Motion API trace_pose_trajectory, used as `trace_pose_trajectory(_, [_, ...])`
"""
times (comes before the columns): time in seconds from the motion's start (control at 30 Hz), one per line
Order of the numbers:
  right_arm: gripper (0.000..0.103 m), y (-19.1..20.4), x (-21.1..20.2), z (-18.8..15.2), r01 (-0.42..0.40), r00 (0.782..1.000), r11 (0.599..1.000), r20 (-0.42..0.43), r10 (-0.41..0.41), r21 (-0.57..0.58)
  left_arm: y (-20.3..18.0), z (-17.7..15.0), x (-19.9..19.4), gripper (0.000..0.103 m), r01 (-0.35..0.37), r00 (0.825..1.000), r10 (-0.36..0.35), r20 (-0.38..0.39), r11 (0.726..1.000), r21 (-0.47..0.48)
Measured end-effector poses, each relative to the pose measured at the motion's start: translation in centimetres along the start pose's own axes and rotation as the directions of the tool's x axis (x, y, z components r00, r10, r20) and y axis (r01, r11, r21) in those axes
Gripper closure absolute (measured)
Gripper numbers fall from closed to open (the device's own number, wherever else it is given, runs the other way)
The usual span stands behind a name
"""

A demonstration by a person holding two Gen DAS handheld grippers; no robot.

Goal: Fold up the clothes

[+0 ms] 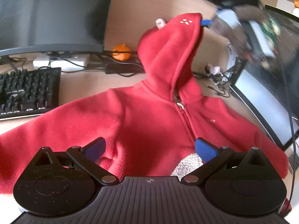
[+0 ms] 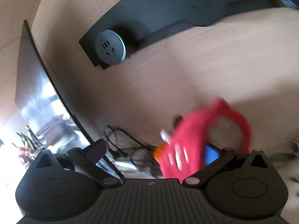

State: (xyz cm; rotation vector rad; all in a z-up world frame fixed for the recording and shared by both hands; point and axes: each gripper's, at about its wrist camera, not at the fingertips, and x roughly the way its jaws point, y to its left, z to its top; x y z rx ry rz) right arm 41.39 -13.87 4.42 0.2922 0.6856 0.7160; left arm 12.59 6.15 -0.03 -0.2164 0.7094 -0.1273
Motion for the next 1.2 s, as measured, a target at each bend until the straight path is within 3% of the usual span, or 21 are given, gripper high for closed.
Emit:
trace_pose_trajectory(0.1, [0.000,-0.6,-3.6,-4.9,0.105,0.994,0.993,-0.022,-0.106,-0.046,0.7,0.1,0.4,0.000,0.019,1.000,-0.019,-0.011,1.000,0.003])
trace_pose_trajectory(0.2, [0.000,-1.6,-9.1,-12.8,0.168,0.979,0.984,-0.105,-0.173,-0.055,1.7,0.2,1.6,0.000,-0.005,0.999,0.005,-0.048,1.000,-0.002])
trace_pose_trajectory(0.33, [0.000,-0.6,-9.2,-22.2,0.170,0.957,0.985,-0.230,-0.175,-0.039,3.1,0.3,3.2,0.000,-0.036,0.995,0.035,-0.097,0.999,-0.006])
trace_pose_trajectory(0.4, [0.000,0.9,-9.8,-24.5,0.160,0.958,0.987,-0.240,-0.160,-0.017,3.8,0.3,4.0,0.000,-0.052,0.991,0.051,-0.121,0.999,-0.008])
trace_pose_trajectory(0.43, [0.000,1.1,-10.1,-25.3,0.170,0.965,0.985,-0.198,-0.171,-0.023,4.1,0.3,4.4,0.000,-0.060,0.989,0.058,-0.133,0.998,-0.009])
trace_pose_trajectory(0.53, [0.000,1.7,-10.8,-25.6,0.173,0.973,0.985,-0.155,-0.169,0.011,5.6,0.4,4.8,0.000,-0.080,0.984,0.074,-0.161,0.996,-0.030])
trace_pose_trajectory(0.63, [0.000,1.6,-12.1,-25.3,0.097,0.985,0.994,-0.149,-0.088,0.056,8.0,0.3,3.9,0.000,-0.125,0.978,0.115,-0.173,0.991,-0.049])
trace_pose_trajectory(0.73, [0.000,3.2,-11.2,-25.9,0.065,0.988,0.998,-0.144,-0.063,0.005,10.2,-0.3,2.5,0.000,-0.162,0.972,0.152,-0.178,0.986,-0.046])
trace_pose_trajectory(0.83, [0.000,4.5,-10.9,-26.4,0.099,0.983,0.995,-0.153,-0.102,-0.024,11.5,-0.3,1.4,0.000,-0.160,0.972,0.145,-0.183,0.985,-0.070])
trace_pose_trajectory(0.93, [0.000,4.6,-11.7,-25.1,0.102,0.970,0.995,-0.224,-0.096,0.012,11.1,0.3,0.0,0.000,-0.181,0.972,0.166,-0.164,0.980,-0.079])
trace_pose_trajectory(0.97, [0.000,4.2,-13.2,-24.7,0.112,0.974,0.992,-0.204,-0.098,0.058,10.6,0.6,-0.7,0.000,-0.191,0.974,0.180,-0.140,0.980,-0.064])
trace_pose_trajectory(1.03, [0.000,3.0,-18.6,-24.5,0.163,0.985,0.979,-0.076,-0.155,0.119,8.5,1.0,-2.6,0.000,-0.197,0.979,0.197,-0.058,0.980,0.008])
trace_pose_trajectory(1.1, [0.000,1.4,-24.2,-24.9,0.335,0.938,0.931,0.036,-0.344,0.148,6.3,1.2,-3.9,0.000,-0.183,0.983,0.184,-0.002,0.981,0.066])
trace_pose_trajectory(1.2, [0.000,-3.1,-29.5,-26.3,0.568,0.803,0.784,0.039,-0.594,0.251,2.9,1.0,-4.2,0.000,-0.093,0.996,0.094,-0.007,0.989,0.115])
